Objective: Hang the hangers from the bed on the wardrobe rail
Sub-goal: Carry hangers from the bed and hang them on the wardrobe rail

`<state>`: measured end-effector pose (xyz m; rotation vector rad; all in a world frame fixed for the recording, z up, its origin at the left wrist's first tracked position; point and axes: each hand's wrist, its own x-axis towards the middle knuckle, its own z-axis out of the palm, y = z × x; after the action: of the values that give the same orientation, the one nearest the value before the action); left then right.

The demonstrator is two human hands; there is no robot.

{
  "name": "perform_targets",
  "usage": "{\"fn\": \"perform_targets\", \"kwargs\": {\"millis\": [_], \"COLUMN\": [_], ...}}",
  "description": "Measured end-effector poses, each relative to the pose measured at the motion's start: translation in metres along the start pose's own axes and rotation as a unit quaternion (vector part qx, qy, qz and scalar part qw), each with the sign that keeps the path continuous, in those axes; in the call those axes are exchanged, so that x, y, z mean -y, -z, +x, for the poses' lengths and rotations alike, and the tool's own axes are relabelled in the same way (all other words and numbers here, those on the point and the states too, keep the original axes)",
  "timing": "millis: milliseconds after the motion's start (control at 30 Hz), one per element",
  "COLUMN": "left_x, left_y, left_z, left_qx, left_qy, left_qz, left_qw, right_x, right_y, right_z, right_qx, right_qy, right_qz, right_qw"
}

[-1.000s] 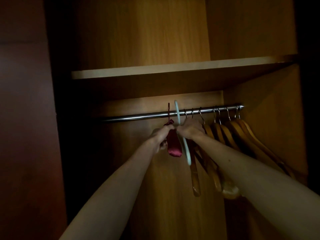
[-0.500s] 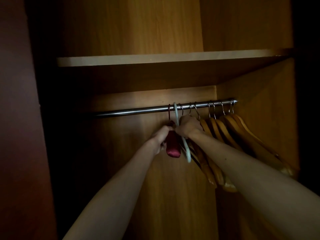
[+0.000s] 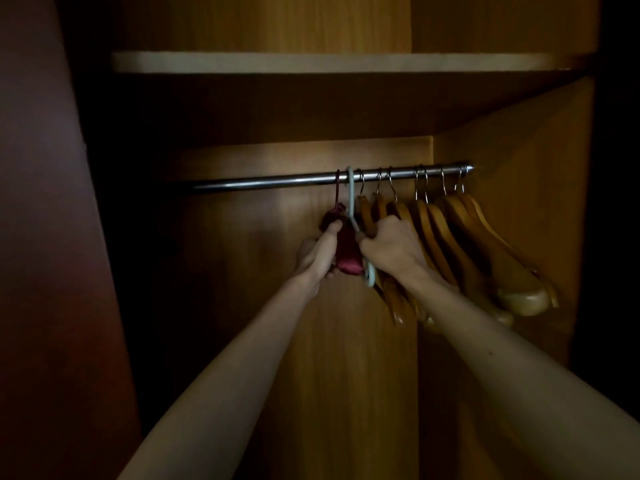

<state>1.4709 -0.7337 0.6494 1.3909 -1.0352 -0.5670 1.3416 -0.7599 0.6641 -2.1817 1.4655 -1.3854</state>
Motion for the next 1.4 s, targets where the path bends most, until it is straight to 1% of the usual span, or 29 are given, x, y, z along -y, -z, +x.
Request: {"fn": "perform_targets", "kwargs": {"millis": [67, 167, 333, 400, 500, 567, 633, 733, 833, 933, 1033, 1133, 1233, 1300, 1333, 1400], "left_x": [0.017, 0.046, 0.112, 0.149, 0.218, 0.265, 0.309, 0.369, 0.414, 0.457, 0.503, 0.538, 0.558, 0.566, 0.57, 0.569], "left_y": [-0.001, -0.006, -0.013, -0.016, -0.019, -0.02, -0.017, -0.01, -0.001, 0.009, 0.021, 0.031, 0.036, 0.037, 0.036, 0.03], "left_z": [-0.01, -0.024, -0.06, -0.083, -0.119, -0.146, -0.174, -0.215, -0.256, -0.297, -0.342, -0.382, -0.419, -0.441, -0.45, -0.464], "left_qx": [-0.002, 0.019, 0.052, 0.07, 0.101, 0.125, 0.157, 0.216, 0.28, 0.34, 0.38, 0.4, 0.419, 0.429, 0.436, 0.463], "left_qy": [-0.001, 0.017, 0.109, 0.138, 0.187, 0.22, 0.248, 0.313, 0.366, 0.411, 0.43, 0.439, 0.455, 0.477, 0.483, 0.476], "left_qz": [-0.008, -0.031, -0.034, -0.015, 0.036, 0.063, 0.116, 0.177, 0.217, 0.239, 0.273, 0.303, 0.312, 0.313, 0.318, 0.338], "left_qw": [1.0, 0.999, 0.992, 0.988, 0.976, 0.965, 0.949, 0.908, 0.861, 0.811, 0.772, 0.745, 0.721, 0.7, 0.689, 0.666], "right_x": [-0.004, -0.008, -0.021, -0.032, -0.062, -0.091, -0.123, -0.169, -0.208, -0.241, -0.264, -0.284, -0.298, -0.306, -0.312, -0.315], "right_y": [0.0, 0.001, -0.007, -0.015, -0.038, -0.059, -0.082, -0.114, -0.14, -0.156, -0.161, -0.162, -0.157, -0.154, -0.151, -0.139], "right_z": [-0.021, -0.052, -0.122, -0.156, -0.207, -0.242, -0.277, -0.331, -0.386, -0.446, -0.505, -0.558, -0.609, -0.644, -0.661, -0.68], "right_qx": [-0.004, -0.026, -0.061, -0.05, 0.016, 0.088, 0.162, 0.263, 0.366, 0.424, 0.467, 0.507, 0.55, 0.561, 0.556, 0.542], "right_qy": [0.007, 0.03, 0.069, 0.076, 0.034, -0.013, -0.072, -0.15, -0.215, -0.282, -0.341, -0.385, -0.406, -0.415, -0.422, -0.448], "right_qz": [-0.004, 0.001, -0.033, -0.034, -0.038, -0.044, -0.043, -0.046, -0.043, -0.03, -0.033, -0.037, -0.049, -0.068, -0.077, -0.087], "right_qw": [1.0, 0.999, 0.995, 0.995, 0.999, 0.995, 0.983, 0.952, 0.904, 0.86, 0.815, 0.77, 0.728, 0.713, 0.712, 0.705]}}
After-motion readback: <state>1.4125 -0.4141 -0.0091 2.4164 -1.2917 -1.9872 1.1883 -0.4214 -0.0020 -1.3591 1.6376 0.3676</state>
